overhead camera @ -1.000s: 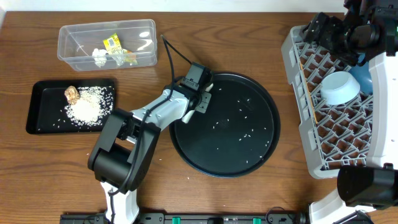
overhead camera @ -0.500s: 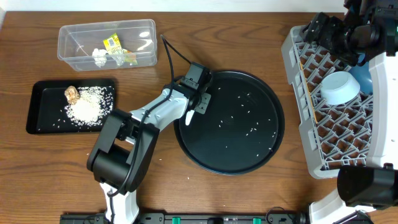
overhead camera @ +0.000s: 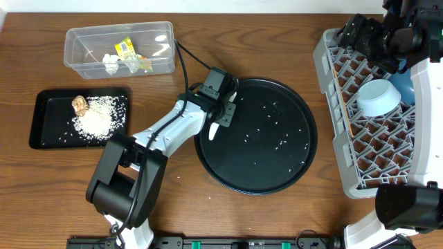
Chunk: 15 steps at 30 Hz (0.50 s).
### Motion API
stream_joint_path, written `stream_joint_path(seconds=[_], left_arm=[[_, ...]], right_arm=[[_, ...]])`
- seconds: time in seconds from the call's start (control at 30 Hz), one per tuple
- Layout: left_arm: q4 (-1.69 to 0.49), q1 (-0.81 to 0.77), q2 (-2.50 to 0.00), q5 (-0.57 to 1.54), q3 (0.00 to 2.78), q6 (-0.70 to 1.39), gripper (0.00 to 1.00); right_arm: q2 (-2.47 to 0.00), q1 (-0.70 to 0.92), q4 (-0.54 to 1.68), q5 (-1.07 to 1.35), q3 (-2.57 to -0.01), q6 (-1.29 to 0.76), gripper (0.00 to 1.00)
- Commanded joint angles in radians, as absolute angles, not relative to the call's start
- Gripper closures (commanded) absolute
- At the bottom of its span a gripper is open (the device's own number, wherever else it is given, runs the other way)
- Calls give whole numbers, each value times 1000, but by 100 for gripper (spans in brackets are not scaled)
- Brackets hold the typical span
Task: Sort waste into correct bins and load items into the dishwasher rack
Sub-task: 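Swing the left gripper right and release the utensil onto the tray's right side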
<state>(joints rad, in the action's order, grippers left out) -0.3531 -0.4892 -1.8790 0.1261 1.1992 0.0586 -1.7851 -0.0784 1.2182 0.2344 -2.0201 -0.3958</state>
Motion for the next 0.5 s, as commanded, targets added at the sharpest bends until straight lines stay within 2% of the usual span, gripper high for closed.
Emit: stream_joint_path(seconds=[0.0, 0.27, 0.47], left_arm=[[-354, -491, -1866, 206, 1190, 89, 94], [-282, -491, -1861, 358, 1201, 248, 94], [-260, -491, -1861, 358, 1205, 290, 94]], right_arm=[[-1781, -72, 1220, 232, -2019, -380, 1], [-1781, -72, 1220, 232, -2019, -380, 1], [-1781, -72, 1220, 232, -2019, -380, 1]])
